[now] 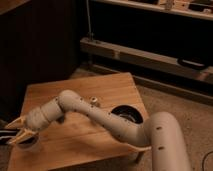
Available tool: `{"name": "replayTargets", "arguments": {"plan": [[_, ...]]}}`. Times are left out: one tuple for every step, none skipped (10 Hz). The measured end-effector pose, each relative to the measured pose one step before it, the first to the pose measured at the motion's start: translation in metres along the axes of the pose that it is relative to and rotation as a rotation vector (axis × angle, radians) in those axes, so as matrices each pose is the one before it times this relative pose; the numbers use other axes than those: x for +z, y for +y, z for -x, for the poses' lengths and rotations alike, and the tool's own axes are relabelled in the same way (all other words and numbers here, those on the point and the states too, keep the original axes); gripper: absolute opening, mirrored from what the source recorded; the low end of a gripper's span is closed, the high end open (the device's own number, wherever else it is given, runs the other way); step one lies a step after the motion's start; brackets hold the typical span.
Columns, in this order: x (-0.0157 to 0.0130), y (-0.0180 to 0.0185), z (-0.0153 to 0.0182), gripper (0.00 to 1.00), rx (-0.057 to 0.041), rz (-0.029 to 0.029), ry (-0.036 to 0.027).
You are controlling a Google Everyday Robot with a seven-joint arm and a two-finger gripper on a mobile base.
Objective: Place the eraser in the ceramic cup
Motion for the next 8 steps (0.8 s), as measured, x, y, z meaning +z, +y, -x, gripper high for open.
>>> {"name": "replayTargets", "arguments": {"plan": [[-0.00093,0.00093,-0.00050,0.36,0.00190,0.00370,0.00228],[-0.00060,-0.00016,-0.00051,0.47,-0.00071,0.00291,0.00073],[0.00008,-0.00073,-0.00066,0.55,-0.00227,0.00098,0.00135],[-0.00108,-0.00065,-0.00070,0.68,-0.00328,0.00743,0.00484],[0.00008,-0.00075,-0.00044,0.76,-0.00074,0.00125,0.00460],[-0.00003,-0.00058,-0.00085,0.80,-0.00335,0.00123,0.00278],[-0.00016,-0.00049,-0.00012,0.80,-0.00228,0.00194,0.00220],[-0.00016,-0.00062,-0.00056,0.80,-0.00321,0.00400,0.00224]]}}
